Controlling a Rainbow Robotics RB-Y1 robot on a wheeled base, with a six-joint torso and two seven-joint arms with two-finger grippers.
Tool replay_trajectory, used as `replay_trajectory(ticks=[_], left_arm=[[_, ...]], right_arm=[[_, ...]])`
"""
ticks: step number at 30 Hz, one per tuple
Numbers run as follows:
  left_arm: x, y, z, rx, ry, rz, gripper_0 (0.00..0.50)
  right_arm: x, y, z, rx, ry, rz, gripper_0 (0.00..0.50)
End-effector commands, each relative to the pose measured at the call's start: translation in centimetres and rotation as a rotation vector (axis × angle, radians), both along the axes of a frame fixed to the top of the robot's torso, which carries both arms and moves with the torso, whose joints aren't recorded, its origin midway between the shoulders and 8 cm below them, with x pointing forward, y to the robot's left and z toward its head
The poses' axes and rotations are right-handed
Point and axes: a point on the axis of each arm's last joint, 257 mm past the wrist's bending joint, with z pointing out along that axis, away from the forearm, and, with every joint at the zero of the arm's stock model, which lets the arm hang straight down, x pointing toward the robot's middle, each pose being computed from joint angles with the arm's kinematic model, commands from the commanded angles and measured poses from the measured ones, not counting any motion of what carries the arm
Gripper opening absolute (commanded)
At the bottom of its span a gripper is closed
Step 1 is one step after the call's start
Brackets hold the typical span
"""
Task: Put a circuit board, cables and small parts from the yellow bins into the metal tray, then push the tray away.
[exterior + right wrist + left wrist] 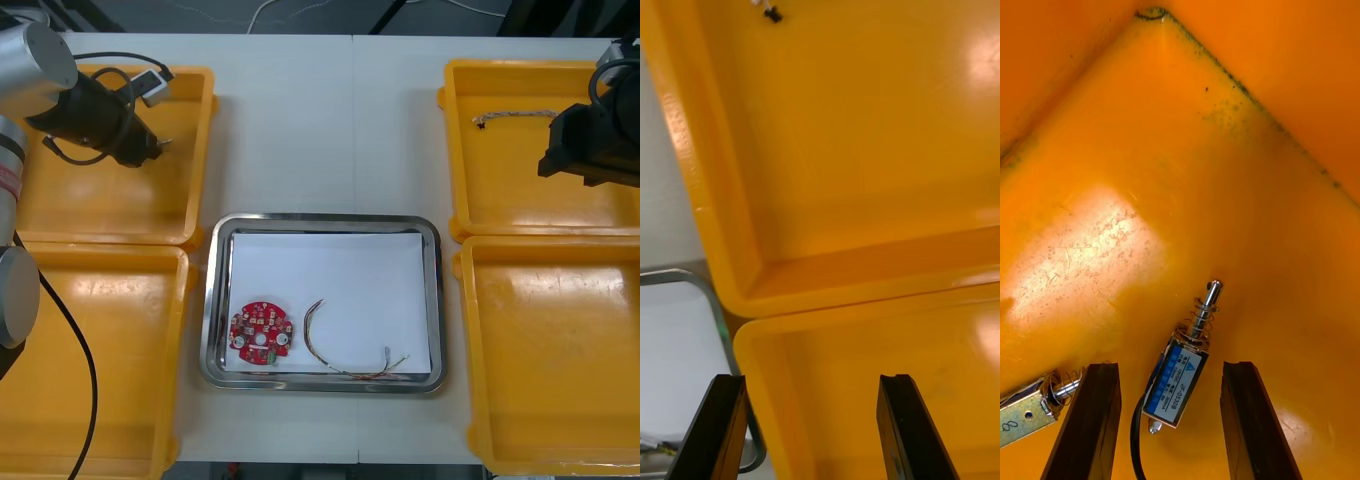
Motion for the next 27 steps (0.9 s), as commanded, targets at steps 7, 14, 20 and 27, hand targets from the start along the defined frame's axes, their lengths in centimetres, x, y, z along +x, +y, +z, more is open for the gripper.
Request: replay_trajectory(ticks=[7, 14, 20, 27], left_arm=[[-0.3, 0.2, -1.7, 0.115, -0.02, -0.116, 0.327], [-0.3, 0.2, -1.8, 0.111, -0.024, -0.114, 0.0], [-0.2, -0.3, -1.6, 0.089, -0.029, -0.118, 0.0], [-0.6, 0.0, -1.0, 0.049, -0.024, -0.118, 0.0]], right_arm=[[3.1, -7.0, 2.7, -0.089, -0.076, -0.16, 0.5], [6.8, -8.3, 3.5, -0.058, -0.156, -0.178, 0.5], [9.8, -8.9, 3.9, -0.057, -0.221, -0.158, 0.5], [13.4, -9.8, 2.5, -0.061, -0.272, -0.118, 0.5]])
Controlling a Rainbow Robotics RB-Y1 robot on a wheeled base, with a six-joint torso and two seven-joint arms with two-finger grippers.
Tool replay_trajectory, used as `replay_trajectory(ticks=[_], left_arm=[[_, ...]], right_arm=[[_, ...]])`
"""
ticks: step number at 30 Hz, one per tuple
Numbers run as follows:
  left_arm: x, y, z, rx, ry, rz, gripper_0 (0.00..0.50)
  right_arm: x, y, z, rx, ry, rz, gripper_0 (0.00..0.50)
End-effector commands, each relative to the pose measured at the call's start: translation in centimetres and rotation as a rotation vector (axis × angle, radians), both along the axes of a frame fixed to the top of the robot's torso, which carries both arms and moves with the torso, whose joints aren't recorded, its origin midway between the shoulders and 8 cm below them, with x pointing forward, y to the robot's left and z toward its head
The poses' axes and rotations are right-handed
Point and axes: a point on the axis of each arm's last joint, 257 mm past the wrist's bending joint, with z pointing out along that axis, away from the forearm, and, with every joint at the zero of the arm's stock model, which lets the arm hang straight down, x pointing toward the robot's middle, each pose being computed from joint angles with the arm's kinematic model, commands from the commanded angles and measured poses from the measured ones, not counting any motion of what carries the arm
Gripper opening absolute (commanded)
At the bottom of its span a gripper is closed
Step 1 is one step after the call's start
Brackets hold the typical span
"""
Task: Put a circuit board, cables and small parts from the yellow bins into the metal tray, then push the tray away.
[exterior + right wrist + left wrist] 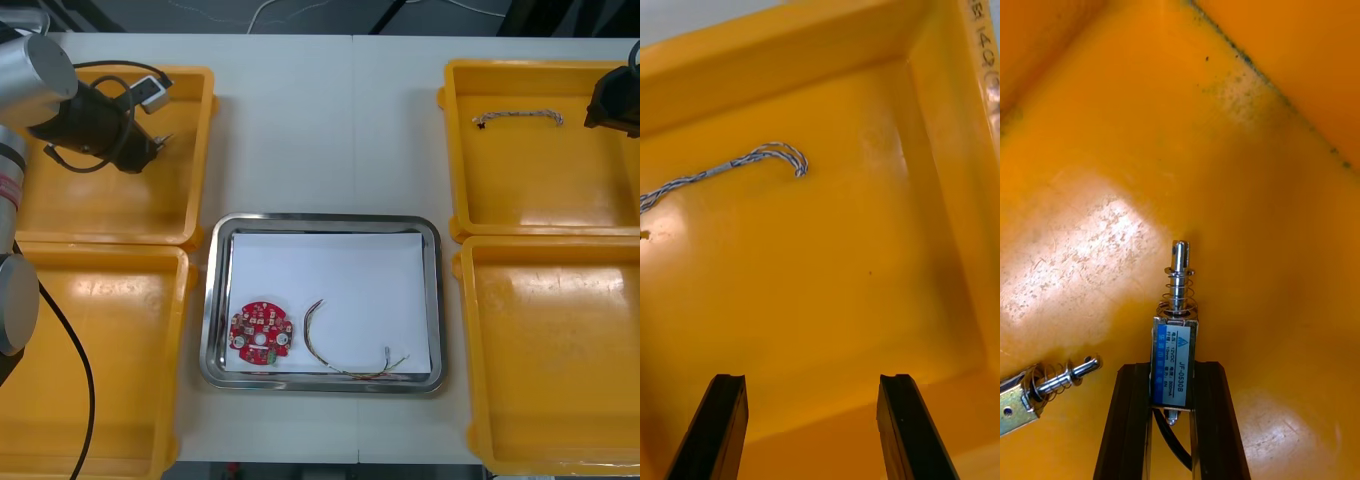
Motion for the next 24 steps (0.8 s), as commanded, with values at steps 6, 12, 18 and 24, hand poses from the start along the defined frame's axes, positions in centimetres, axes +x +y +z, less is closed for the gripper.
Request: replay_trajectory(ticks=[6, 12, 18, 24], left_arm=[[-1.1, 0.6, 1.7, 0.074, -0.011, -0.143, 0.0], [-2.1, 1.9, 4.3, 0.103, -0.003, -0.163, 0.0], [-3.7, 3.2, 7.2, 0.134, 0.028, -0.162, 0.0], [-6.5, 4.7, 11.6, 0.233, 0.075, -0.061, 0.0]], right_arm=[[5.7, 0.5, 1.1, -0.056, -0.133, 0.05, 0.5], [8.2, 1.2, 0.2, -0.034, -0.175, 0.053, 0.5], [10.3, 1.1, -0.1, -0.067, -0.204, 0.052, 0.5], [12.4, 0.6, -0.6, -0.065, -0.253, 0.04, 0.5]])
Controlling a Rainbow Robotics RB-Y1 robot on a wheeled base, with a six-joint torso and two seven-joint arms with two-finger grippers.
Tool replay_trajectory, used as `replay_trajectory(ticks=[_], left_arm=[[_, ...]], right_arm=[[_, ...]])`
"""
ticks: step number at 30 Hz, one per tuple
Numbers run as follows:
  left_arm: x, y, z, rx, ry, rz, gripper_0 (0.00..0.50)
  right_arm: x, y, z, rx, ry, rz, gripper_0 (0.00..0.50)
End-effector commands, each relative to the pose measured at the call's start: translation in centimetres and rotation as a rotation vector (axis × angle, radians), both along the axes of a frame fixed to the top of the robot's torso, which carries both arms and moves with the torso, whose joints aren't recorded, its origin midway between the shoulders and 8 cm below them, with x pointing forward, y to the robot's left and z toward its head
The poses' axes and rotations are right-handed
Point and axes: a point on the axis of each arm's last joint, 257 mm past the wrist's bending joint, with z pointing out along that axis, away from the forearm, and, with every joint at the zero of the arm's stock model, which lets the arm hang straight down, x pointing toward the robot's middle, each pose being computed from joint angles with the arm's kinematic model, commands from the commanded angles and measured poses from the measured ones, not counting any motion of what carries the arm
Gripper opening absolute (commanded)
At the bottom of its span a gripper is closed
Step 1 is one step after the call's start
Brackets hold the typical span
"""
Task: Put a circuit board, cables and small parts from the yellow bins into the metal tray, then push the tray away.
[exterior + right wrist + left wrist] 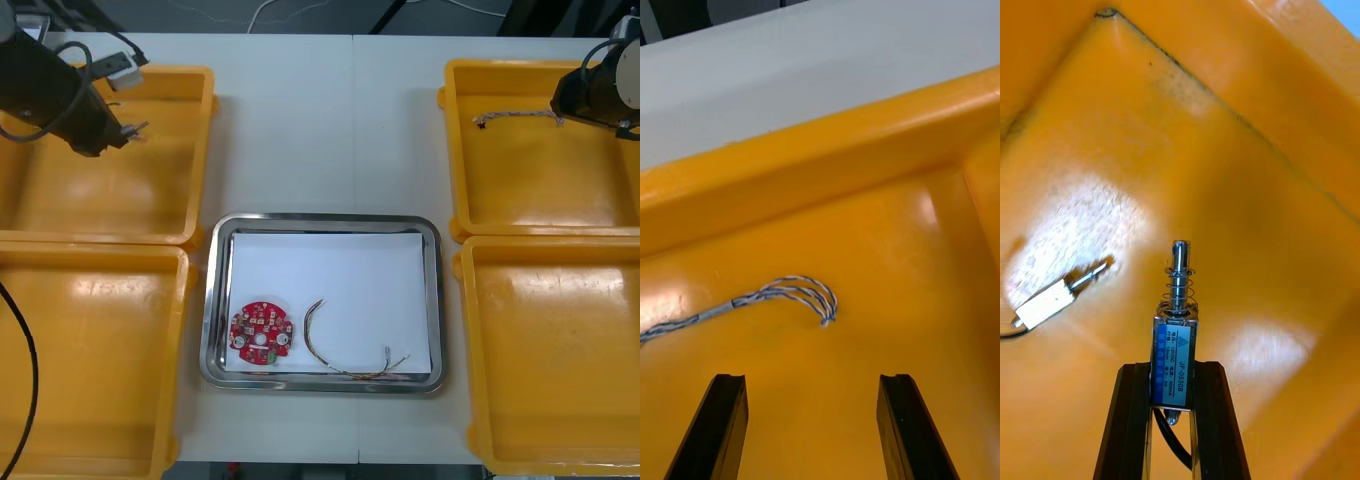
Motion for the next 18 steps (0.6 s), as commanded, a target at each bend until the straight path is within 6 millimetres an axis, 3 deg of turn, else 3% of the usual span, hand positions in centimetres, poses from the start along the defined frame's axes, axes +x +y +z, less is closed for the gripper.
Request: replay_trajectory(ticks=[1, 8, 10, 14, 18], left_arm=[[-1.9, 2.9, 5.6, 0.144, -0.028, 0.06, 0.0], [-5.9, 2.2, 7.5, 0.082, 0.066, 0.227, 0.0], [-5.9, 1.4, 8.4, 0.048, 0.037, 0.267, 0.0], [-6.8, -1.5, 9.7, -0.081, -0.01, 0.367, 0.0], [-9.3, -4.8, 8.1, -0.189, 0.005, 0.475, 0.0]], right_arm=[[2.6, 1.7, 2.8, -0.041, -0.066, 0.048, 0.5], [3.7, 0.7, 2.5, -0.073, -0.091, 0.04, 0.5], [4.0, 0.6, 2.3, -0.073, -0.1, 0.04, 0.5], [4.5, 0.5, 2.1, -0.093, -0.122, 0.051, 0.5], [4.8, 0.7, 2.0, -0.113, -0.135, 0.061, 0.5]])
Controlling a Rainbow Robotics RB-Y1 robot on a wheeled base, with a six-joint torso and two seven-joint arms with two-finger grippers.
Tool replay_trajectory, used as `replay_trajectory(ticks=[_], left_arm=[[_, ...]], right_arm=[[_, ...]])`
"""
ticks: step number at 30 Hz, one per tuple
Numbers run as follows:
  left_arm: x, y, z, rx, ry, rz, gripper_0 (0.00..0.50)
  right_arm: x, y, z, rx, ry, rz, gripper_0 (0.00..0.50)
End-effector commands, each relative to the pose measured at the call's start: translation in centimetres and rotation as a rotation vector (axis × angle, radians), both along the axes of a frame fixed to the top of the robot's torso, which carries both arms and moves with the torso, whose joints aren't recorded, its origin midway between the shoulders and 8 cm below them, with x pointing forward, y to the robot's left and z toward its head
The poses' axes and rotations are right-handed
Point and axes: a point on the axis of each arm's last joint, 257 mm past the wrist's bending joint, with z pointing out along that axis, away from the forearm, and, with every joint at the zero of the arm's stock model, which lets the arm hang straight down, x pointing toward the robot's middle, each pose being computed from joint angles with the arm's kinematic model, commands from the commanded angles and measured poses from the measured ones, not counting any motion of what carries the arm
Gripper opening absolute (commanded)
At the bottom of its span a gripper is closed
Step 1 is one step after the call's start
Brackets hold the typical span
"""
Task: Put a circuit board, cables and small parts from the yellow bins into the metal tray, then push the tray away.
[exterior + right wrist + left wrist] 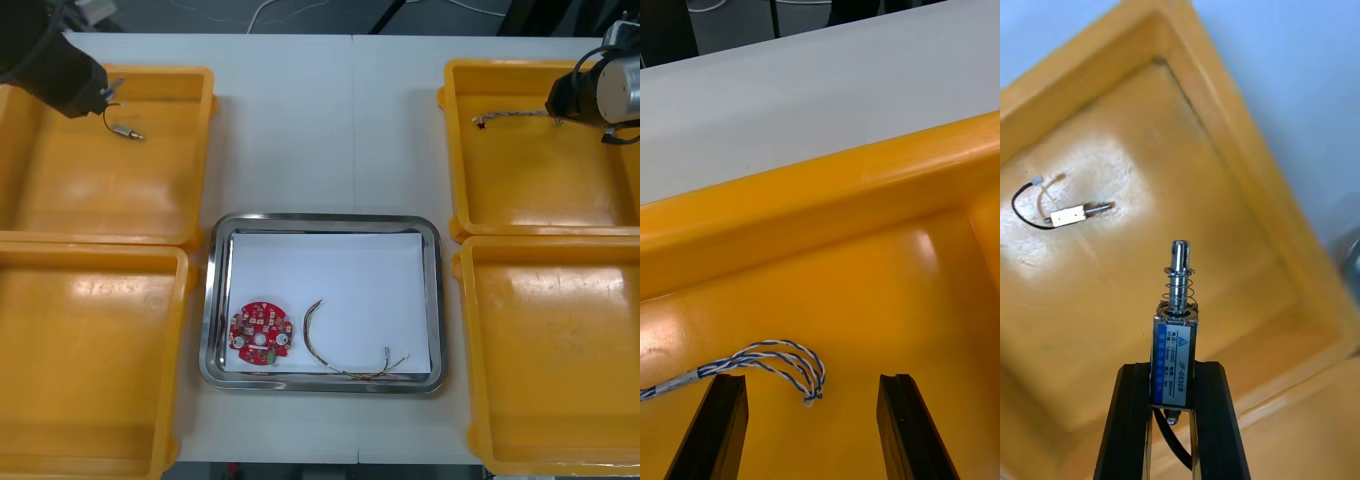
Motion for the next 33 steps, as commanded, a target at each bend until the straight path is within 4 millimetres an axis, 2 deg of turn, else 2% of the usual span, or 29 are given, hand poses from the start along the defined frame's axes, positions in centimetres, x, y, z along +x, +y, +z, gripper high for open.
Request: replay_trajectory(ticks=[1, 7, 13, 18, 26, 33], left_arm=[[-3.5, -1.9, -1.6, -0.044, 0.001, 0.097, 0.0], [-7.0, -5.4, -4.2, -0.098, 0.017, 0.163, 0.0], [-10.0, -7.5, -7.5, -0.118, 0.068, 0.243, 0.0], [-11.3, -8.8, -9.6, -0.127, 0.103, 0.31, 0.0], [-10.6, -11.8, -11.8, -0.187, 0.079, 0.337, 0.0], [-9.0, -14.1, -13.9, -0.201, 0.054, 0.33, 0.0]], right_arm=[[1.9, 2.1, 3.0, -0.067, -0.06, 0.063, 0.5], [2.5, 2.3, 2.2, -0.071, -0.09, 0.073, 0.5], [2.7, 2.5, 1.5, -0.072, -0.094, 0.077, 0.5], [2.8, 2.7, 1.0, -0.08, -0.094, 0.08, 0.5], [2.6, 2.9, 0.1, -0.073, -0.087, 0.083, 0.5], [2.6, 3.1, -0.4, -0.072, -0.093, 0.088, 0.5]])
